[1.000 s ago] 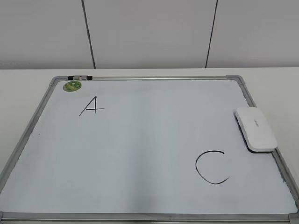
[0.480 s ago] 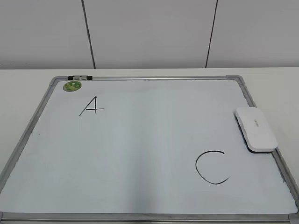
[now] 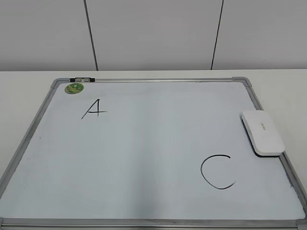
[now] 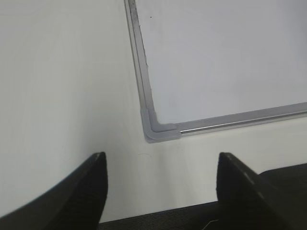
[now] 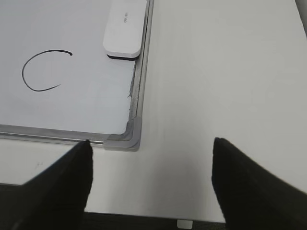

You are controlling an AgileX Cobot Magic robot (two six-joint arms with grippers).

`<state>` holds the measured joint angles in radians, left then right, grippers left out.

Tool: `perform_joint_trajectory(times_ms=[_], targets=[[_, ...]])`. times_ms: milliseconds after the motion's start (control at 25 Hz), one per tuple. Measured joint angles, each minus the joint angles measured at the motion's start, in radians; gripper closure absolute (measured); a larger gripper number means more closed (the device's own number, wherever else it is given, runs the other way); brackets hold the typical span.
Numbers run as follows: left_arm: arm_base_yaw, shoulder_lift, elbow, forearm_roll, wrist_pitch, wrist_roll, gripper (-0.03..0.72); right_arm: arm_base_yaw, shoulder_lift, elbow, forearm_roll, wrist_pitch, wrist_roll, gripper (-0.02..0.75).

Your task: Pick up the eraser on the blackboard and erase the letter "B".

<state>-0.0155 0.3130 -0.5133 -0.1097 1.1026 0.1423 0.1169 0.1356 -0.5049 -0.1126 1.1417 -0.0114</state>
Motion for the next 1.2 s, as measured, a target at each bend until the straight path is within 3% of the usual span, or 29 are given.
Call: perform_joint_trajectory(times_ms=[440,1200], targets=[[0.0,0.0,0.0,0.049,-0.002,-0.086,0.174,0.0,0.0,0.0,0.0,0.0,0.0,0.146],[0.0,0.0,0.0,0.049,-0.004,-0.09,0.185,0.0,0.0,0.0,0.0,0.0,0.0,0.146]])
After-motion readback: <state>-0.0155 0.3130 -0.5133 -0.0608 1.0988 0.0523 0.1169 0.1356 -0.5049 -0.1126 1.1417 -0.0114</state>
